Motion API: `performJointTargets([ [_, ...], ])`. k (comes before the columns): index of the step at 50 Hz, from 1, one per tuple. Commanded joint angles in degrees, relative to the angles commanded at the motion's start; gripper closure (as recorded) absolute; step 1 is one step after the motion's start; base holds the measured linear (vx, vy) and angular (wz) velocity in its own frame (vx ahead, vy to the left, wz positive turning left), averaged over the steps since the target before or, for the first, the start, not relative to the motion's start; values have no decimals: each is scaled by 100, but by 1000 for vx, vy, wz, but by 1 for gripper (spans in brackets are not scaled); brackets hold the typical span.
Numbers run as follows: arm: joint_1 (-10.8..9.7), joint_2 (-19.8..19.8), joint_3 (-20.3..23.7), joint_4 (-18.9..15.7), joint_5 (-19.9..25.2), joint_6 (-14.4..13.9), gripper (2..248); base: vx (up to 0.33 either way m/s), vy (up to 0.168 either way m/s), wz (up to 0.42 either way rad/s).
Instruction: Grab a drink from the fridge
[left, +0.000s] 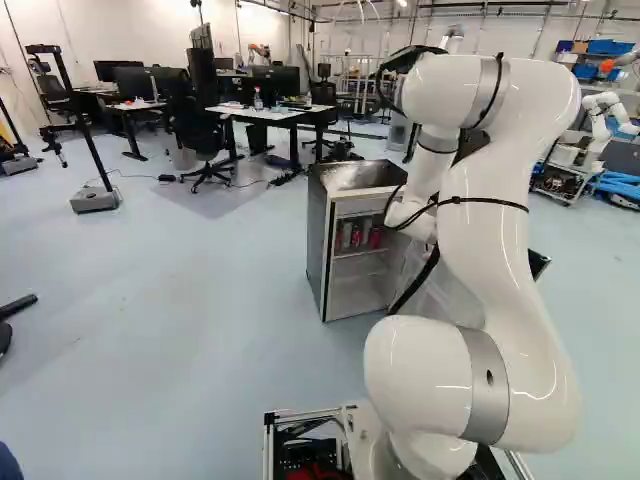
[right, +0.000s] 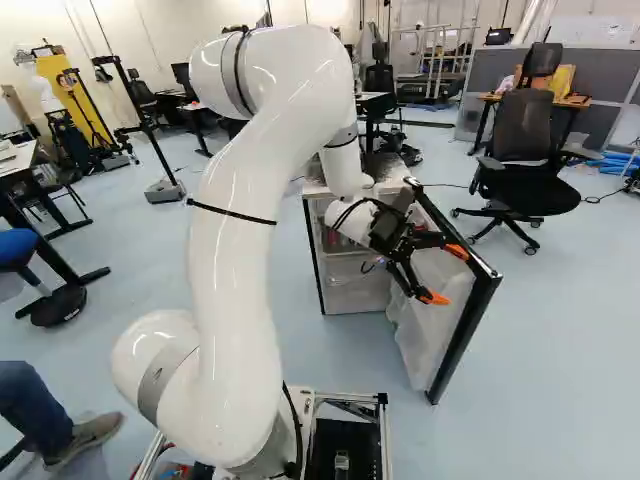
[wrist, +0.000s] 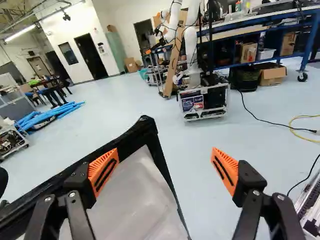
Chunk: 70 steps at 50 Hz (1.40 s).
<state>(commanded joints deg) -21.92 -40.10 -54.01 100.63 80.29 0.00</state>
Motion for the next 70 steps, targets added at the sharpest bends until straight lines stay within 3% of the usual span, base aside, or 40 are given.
performJointTargets([
  [21,-358,-214,-493,0,0,0,3,0,0,0],
  [37,-362,-213,-490,-109,0,0,3,0,0,0],
  [70,49,388,727,-1931,0,0,3,0,0,0],
])
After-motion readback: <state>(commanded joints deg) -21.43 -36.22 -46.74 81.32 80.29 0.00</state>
